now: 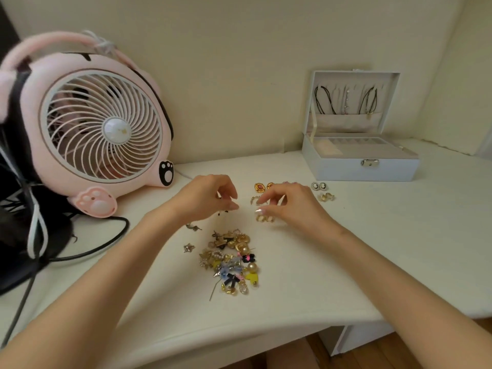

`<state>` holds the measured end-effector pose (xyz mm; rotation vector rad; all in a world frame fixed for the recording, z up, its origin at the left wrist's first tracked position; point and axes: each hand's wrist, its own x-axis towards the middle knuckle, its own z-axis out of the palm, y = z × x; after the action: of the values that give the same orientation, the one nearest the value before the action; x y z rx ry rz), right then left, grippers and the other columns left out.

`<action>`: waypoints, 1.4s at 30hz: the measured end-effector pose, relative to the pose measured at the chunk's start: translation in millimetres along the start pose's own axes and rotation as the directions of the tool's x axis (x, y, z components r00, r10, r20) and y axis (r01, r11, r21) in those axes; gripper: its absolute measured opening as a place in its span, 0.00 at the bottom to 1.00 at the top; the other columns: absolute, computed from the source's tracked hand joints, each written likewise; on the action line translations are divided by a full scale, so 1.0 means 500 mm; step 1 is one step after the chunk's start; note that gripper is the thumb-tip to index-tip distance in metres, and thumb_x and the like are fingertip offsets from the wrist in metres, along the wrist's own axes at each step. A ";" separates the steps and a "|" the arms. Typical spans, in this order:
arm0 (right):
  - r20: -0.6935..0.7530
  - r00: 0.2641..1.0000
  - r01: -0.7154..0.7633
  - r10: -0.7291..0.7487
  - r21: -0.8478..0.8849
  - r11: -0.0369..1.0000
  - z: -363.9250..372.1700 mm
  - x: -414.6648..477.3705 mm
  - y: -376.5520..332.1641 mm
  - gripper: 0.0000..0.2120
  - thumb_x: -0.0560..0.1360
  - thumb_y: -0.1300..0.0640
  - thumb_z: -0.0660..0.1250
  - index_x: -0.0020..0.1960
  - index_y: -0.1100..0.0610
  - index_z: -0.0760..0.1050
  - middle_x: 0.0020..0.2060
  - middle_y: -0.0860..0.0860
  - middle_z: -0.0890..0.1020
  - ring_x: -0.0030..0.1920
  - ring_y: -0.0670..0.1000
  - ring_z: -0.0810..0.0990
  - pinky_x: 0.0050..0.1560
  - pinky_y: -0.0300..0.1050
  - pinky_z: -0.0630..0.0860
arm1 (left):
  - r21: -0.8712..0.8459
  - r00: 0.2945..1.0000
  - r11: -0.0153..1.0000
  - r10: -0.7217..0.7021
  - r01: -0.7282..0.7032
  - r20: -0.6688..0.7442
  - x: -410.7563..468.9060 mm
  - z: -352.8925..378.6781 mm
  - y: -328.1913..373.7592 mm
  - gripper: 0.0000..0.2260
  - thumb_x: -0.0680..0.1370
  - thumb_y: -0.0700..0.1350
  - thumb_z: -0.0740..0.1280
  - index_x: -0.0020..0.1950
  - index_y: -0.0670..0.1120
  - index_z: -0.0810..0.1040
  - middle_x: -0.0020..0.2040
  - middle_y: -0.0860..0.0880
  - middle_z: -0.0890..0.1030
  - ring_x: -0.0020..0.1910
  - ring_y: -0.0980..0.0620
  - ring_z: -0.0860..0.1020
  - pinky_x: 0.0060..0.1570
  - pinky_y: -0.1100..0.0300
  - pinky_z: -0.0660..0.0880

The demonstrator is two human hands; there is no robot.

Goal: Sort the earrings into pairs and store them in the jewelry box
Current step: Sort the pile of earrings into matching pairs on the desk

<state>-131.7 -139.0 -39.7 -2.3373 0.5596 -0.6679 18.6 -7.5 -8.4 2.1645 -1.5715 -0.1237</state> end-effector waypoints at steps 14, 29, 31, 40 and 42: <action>0.576 0.801 0.104 -0.163 0.135 0.985 -0.009 -0.094 -0.056 0.09 0.66 0.58 0.76 0.42 0.46 0.83 0.38 0.42 0.75 0.38 0.44 0.70 0.40 0.34 0.68 | -0.089 0.946 0.983 0.182 -0.164 0.268 -0.143 -0.017 0.022 0.05 0.71 0.48 0.73 0.41 0.53 0.77 0.37 0.58 0.77 0.38 0.62 0.72 0.38 0.73 0.66; 0.495 0.844 0.161 -0.205 0.129 0.978 0.003 -0.105 -0.044 0.07 0.67 0.58 0.76 0.45 0.51 0.83 0.38 0.43 0.74 0.37 0.40 0.70 0.41 0.32 0.68 | 0.094 0.954 0.979 0.154 -0.183 0.255 -0.144 -0.010 -0.037 0.10 0.73 0.48 0.71 0.46 0.62 0.75 0.44 0.60 0.73 0.45 0.61 0.71 0.48 0.61 0.72; 0.491 0.847 0.165 -0.205 0.124 0.978 0.005 -0.103 -0.042 0.07 0.67 0.57 0.76 0.45 0.51 0.83 0.38 0.43 0.75 0.37 0.40 0.70 0.41 0.32 0.68 | 0.122 0.959 0.978 0.134 -0.169 0.248 -0.144 -0.010 -0.041 0.09 0.72 0.51 0.72 0.49 0.62 0.75 0.45 0.60 0.73 0.44 0.62 0.71 0.50 0.58 0.72; 0.435 0.852 0.254 -0.291 0.142 0.957 0.016 -0.098 -0.026 0.06 0.68 0.51 0.75 0.44 0.50 0.83 0.37 0.40 0.74 0.37 0.43 0.71 0.39 0.35 0.67 | 0.091 0.943 0.961 0.232 -0.260 0.238 -0.145 0.006 -0.041 0.10 0.70 0.55 0.72 0.49 0.61 0.75 0.45 0.60 0.71 0.47 0.64 0.68 0.47 0.62 0.70; 0.407 0.864 0.254 -0.298 0.159 0.954 0.020 -0.097 -0.022 0.05 0.68 0.51 0.74 0.44 0.49 0.83 0.37 0.42 0.75 0.37 0.44 0.71 0.39 0.35 0.67 | 0.098 0.943 0.960 0.234 -0.263 0.237 -0.146 0.004 -0.043 0.08 0.71 0.57 0.70 0.48 0.60 0.76 0.45 0.61 0.71 0.47 0.64 0.68 0.46 0.61 0.70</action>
<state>-161.5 -100.3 -54.3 -2.3865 -0.0113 -0.2755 12.0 64.1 -33.1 2.0818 -2.0189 -0.1951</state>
